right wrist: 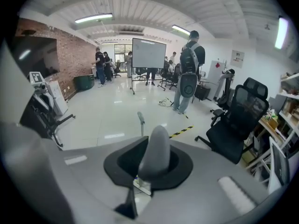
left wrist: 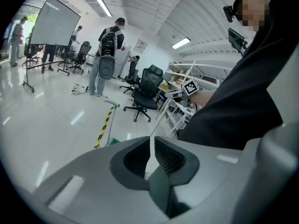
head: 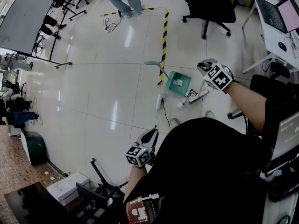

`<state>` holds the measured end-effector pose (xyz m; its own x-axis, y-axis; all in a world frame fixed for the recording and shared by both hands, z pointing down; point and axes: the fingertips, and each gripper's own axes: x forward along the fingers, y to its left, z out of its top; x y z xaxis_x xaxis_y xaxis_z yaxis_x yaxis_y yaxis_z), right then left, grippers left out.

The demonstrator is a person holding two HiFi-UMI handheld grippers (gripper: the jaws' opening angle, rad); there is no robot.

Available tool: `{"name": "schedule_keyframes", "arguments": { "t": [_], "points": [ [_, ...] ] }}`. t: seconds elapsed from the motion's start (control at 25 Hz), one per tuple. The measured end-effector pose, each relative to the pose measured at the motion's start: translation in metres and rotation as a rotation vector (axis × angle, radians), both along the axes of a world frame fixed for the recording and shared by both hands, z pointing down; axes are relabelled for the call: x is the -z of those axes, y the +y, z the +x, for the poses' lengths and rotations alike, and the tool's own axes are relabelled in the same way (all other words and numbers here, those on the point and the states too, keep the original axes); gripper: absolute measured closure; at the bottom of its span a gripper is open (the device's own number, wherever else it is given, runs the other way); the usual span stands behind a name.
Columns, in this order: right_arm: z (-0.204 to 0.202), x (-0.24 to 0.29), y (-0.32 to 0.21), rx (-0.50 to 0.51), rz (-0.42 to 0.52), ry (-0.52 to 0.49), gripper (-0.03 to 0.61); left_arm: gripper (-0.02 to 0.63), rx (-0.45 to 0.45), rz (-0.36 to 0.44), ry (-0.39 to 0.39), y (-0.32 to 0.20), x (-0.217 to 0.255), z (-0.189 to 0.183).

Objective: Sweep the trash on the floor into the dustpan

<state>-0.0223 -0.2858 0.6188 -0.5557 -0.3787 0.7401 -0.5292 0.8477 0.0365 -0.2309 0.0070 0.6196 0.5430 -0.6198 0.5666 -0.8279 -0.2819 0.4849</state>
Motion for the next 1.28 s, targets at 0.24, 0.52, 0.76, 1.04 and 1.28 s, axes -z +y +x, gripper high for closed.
{"name": "schedule_keyframes", "arguments": {
  "t": [0.24, 0.52, 0.76, 1.04, 1.28],
  "points": [
    [-0.001, 0.002, 0.007, 0.057, 0.009, 0.023, 0.558, 0.581, -0.007, 0.011, 0.005, -0.004, -0.001, 0.004],
    [0.018, -0.004, 0.021, 0.075, -0.051, 0.043, 0.557, 0.581, -0.021, 0.018, 0.012, -0.01, -0.001, 0.005],
    [0.045, 0.0, 0.027, 0.108, -0.087, 0.081, 0.558, 0.581, -0.031, 0.034, 0.016, -0.017, 0.002, 0.005],
    [0.045, 0.007, 0.026, 0.168, -0.097, 0.101, 0.558, 0.581, -0.035, 0.049, 0.015, -0.022, 0.009, 0.007],
    [0.031, 0.006, 0.034, 0.231, -0.093, 0.116, 0.558, 0.581, -0.006, 0.149, -0.019, -0.045, 0.031, -0.004]
  ]
}}
